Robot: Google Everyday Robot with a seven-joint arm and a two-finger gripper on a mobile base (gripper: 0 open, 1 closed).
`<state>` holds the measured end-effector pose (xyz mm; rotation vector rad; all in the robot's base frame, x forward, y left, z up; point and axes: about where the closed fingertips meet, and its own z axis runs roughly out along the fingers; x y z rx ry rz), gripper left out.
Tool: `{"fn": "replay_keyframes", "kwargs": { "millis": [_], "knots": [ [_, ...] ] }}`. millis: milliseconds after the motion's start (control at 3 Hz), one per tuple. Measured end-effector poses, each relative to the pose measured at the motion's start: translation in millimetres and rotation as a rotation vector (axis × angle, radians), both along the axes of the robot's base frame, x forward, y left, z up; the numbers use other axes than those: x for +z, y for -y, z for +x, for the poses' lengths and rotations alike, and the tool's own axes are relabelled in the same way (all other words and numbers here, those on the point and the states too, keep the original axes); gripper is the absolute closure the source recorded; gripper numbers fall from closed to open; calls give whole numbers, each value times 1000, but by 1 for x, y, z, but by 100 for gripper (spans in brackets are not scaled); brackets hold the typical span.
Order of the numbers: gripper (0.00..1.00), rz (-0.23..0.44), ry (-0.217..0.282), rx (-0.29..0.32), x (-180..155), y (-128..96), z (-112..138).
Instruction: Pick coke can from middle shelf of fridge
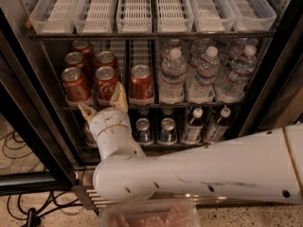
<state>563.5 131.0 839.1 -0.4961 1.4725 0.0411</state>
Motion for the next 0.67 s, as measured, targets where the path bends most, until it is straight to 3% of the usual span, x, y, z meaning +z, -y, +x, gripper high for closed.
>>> {"fn": "replay_keyframes", "kwargs": {
  "millis": [667],
  "knots": [
    [33, 15, 1, -58, -4, 13, 19]
  ]
}}
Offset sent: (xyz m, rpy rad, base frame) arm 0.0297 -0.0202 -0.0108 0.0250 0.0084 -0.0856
